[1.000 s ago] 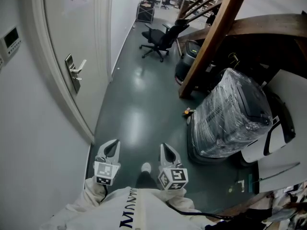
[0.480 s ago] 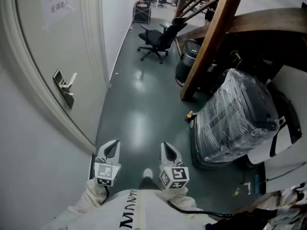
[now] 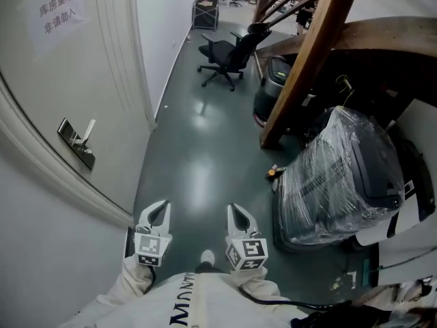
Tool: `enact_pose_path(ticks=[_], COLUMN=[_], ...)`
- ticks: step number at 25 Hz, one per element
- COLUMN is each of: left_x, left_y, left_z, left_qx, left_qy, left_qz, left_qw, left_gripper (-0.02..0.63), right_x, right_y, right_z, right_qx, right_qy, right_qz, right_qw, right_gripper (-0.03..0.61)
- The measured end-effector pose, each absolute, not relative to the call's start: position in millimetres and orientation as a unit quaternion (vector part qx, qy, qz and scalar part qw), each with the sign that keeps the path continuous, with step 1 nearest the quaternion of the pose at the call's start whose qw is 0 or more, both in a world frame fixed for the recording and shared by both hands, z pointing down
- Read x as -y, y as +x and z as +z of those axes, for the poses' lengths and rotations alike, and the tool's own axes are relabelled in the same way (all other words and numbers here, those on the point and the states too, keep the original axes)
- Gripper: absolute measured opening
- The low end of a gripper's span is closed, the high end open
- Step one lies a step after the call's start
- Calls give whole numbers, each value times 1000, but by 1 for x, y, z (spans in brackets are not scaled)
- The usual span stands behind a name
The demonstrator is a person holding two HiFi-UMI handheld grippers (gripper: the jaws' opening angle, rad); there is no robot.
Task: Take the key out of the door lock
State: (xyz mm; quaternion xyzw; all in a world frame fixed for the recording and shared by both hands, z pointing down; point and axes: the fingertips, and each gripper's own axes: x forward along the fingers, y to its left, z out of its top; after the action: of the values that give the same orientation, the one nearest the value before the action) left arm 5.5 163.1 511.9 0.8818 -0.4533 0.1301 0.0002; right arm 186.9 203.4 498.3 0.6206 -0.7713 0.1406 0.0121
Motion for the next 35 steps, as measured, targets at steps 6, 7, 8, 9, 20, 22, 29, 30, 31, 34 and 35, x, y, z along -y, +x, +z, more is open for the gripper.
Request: enact_pose_path(ticks=[6, 7, 8, 9, 20, 22, 29, 30, 31, 34, 35], left_x=[-126, -121, -115, -110, -80, -71, -16, -4, 7, 41, 53], left_y=[40, 46, 51, 56, 73, 73, 84, 86, 86, 82, 79], left_z=[522, 522, 521, 520, 525, 529, 539, 539, 539, 539, 539], left_qx=[451, 451, 452, 453, 465, 465, 453, 452, 451, 451, 453], left_qy=[881, 881, 881, 881, 871, 871, 879, 880, 881, 882, 881], left_qz=[141, 141, 141, 141, 158, 159, 148, 145, 143, 138, 137], left_qw=[4, 3, 1, -2, -6, -2, 7, 7, 7, 9, 10], left_gripper=[0, 0, 0, 0, 0, 0, 0, 0, 0, 0, 0], right_x=[-170, -165, -160, -156, -123, -116, -69, -58, -48, -12, 1], right_y=[225, 232, 239, 245, 267, 268, 276, 276, 274, 264, 260], right_z=[508, 509, 510, 510, 524, 527, 529, 531, 532, 535, 534], right_qx=[769, 768, 768, 768, 772, 772, 766, 765, 765, 768, 770], right_qy=[622, 623, 623, 623, 614, 614, 622, 622, 622, 617, 615], right_qz=[148, 149, 149, 148, 162, 165, 164, 165, 167, 169, 169], right_qw=[12, 11, 11, 10, 1, 2, 12, 15, 18, 25, 26], right_gripper=[0, 0, 0, 0, 0, 0, 0, 0, 0, 0, 0])
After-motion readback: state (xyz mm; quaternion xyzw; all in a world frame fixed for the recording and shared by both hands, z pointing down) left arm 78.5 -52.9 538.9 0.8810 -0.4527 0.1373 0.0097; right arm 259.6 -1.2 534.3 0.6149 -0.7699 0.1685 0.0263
